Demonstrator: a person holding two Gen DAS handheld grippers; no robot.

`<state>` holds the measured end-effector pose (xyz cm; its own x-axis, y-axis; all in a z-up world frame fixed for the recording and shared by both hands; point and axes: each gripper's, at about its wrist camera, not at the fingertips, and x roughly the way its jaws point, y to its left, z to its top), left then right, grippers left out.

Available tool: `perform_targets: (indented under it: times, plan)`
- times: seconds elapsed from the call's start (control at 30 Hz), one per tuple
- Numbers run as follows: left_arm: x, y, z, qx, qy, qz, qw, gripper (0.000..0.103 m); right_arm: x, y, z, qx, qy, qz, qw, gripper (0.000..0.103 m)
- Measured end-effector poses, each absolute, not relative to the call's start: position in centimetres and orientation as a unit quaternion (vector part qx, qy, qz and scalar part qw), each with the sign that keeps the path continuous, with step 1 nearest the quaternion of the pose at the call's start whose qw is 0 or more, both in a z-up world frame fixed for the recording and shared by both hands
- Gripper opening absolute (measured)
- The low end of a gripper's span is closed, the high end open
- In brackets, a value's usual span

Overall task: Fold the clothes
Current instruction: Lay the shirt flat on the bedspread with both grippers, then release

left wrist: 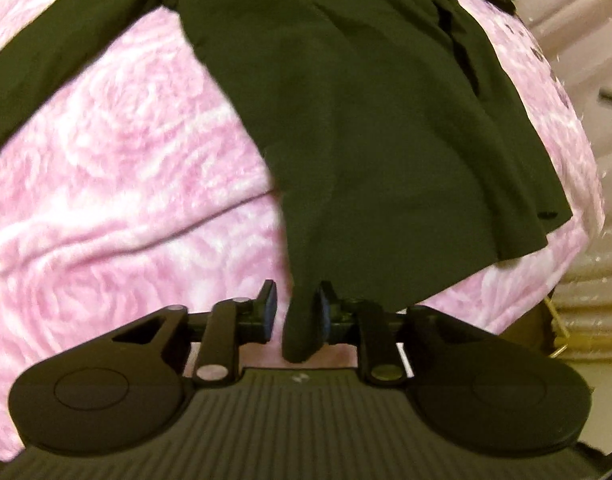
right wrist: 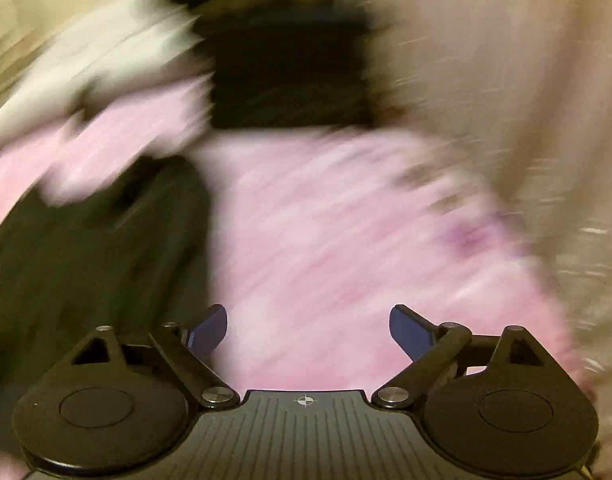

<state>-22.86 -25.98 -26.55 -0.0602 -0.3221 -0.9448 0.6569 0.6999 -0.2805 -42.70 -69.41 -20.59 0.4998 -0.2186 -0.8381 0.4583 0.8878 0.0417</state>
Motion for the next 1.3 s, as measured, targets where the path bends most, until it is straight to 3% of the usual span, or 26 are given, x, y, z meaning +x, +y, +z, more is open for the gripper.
perform_targets:
  times: [0.07,0.13,0.2,0.23,0.27,0.3,0.37,0.57,0.63,0.67,0.7,1.03,1.2,1.23,1.27,1.3]
  plan:
    - [-23.2,-26.0,-26.7,0.131,0.631,-0.366,0.672,0.017,-41.8,-64.0,-22.8,0.083,0.49,-0.109,0.861,0.088]
    - [-23.7,-26.1,-26.8,0.129,0.63,-0.367,0.672,0.017,-41.1,-59.4,-24.8,0.039,0.51,-0.03,0.859,0.077]
    - [-24.0,-26.1,-26.9,0.126,0.631,-0.37,0.67,0.017,-40.1,-56.8,-26.9,0.019,0.527,0.003,0.85,0.076]
    - [-24.1,-26.1,-26.9,0.125,0.632,-0.372,0.668,0.017,-39.5,-56.4,-28.1,0.017,0.536,0.003,0.844,0.068]
    - [-24.2,-26.1,-27.0,0.126,0.631,-0.375,0.668,0.018,-39.0,-56.7,-28.8,0.026,0.545,-0.003,0.838,0.032]
    - [-24.4,-26.2,-27.1,0.128,0.63,-0.377,0.667,0.019,-38.6,-57.4,-29.2,0.044,0.553,-0.013,0.832,0.012]
    - [-24.5,-26.3,-27.1,0.133,0.627,-0.379,0.667,0.019,-38.8,-59.9,-28.1,0.11,0.545,-0.039,0.83,0.007]
    - [-24.2,-26.8,-26.3,0.135,0.619,-0.387,0.67,0.019,-42.0,-74.0,-17.0,0.094,0.383,-0.324,0.86,0.007]
    - [-24.0,-27.1,-26.1,0.136,0.616,-0.387,0.672,0.019,-42.3,-77.8,-15.5,0.094,0.352,-0.412,0.835,0.023]
    - [-23.9,-27.2,-26.0,0.136,0.615,-0.387,0.674,0.019,-42.4,-78.4,-15.4,0.097,0.352,-0.418,0.832,0.046]
    - [-23.8,-27.3,-26.0,0.136,0.615,-0.385,0.675,0.019,-42.7,-78.2,-15.7,0.102,0.359,-0.404,0.835,0.06]
    - [-24.2,-26.1,-27.1,0.108,0.633,-0.37,0.671,0.02,-45.8,-68.2,-26.1,0.233,0.517,-0.127,0.814,0.06]
    - [-24.2,-25.8,-28.2,0.094,0.637,-0.366,0.673,0.02,-45.5,-67.8,-28.4,0.271,0.522,-0.111,0.801,0.06]
    - [-24.2,-25.7,-28.3,0.089,0.637,-0.366,0.673,0.019,-45.5,-68.0,-28.6,0.283,0.521,-0.112,0.798,0.06]
    - [-24.0,-25.6,-28.3,0.084,0.637,-0.371,0.67,0.004,-45.6,-68.5,-28.6,0.298,0.519,-0.114,0.793,0.06]
    - [-23.9,-25.5,-28.2,0.079,0.638,-0.375,0.668,0.001,-45.8,-68.9,-28.5,0.314,0.518,-0.114,0.787,0.059]
